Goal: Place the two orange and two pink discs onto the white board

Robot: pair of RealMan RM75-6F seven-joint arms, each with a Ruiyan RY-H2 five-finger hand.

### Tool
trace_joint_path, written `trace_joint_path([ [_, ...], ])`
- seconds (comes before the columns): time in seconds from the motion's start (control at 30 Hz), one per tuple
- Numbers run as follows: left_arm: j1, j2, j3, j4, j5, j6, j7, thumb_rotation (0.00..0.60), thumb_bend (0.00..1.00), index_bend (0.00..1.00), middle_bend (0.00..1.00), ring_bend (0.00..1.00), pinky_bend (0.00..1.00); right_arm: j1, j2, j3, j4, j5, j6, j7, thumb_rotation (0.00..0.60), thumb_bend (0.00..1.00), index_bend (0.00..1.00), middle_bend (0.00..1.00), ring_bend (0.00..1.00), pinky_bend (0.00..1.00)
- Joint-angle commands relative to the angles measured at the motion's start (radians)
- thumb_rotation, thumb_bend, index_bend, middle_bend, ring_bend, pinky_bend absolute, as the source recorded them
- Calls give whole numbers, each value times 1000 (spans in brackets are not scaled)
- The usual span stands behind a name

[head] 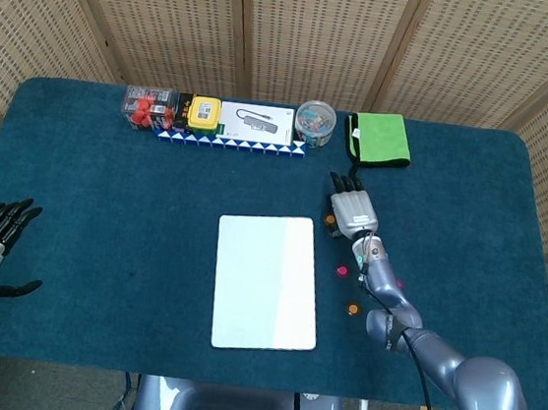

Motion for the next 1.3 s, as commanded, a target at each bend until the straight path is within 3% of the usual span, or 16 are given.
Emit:
trace_joint_path([
  [0.03,-1,0,0,0,0,-1,1,600,0,0,0,0,0,-6,60,0,-147,-12,31,-18,600,402,538,0,0,0],
  [0.27,-1,0,-1,-2,1,1,3,600,0,0,0,0,0,30,61,-24,-308,-15,53,-115,600,401,538,0,0,0],
  [0.53,1,3,1,1,-1,-1,-10,600,0,0,0,0,0,68,24,-37,-383,29,81,-218,600,402,538,0,0,0],
  [0.9,-2,9,6,4,5,-5,-36,600,0,0,0,0,0,88,-13,-103,-446,0,105,-287,600,402,537,0,0,0],
  [1.0,-2,10,7,5,7,-6,-42,600,0,0,0,0,0,88,-6,-111,-457,-10,106,-285,600,341,392,0,0,0],
  [1.07,-2,11,7,5,7,-8,-45,600,0,0,0,0,0,86,8,-112,-476,-14,108,-279,600,268,180,0,0,0],
  [1.13,-3,12,7,5,7,-9,-46,600,0,0,0,0,0,84,19,-113,-489,-16,112,-280,600,243,90,0,0,0],
  [1.3,-5,15,7,1,5,-14,-48,600,0,0,0,0,0,63,84,-123,-551,-27,146,-290,600,232,81,0,0,0],
])
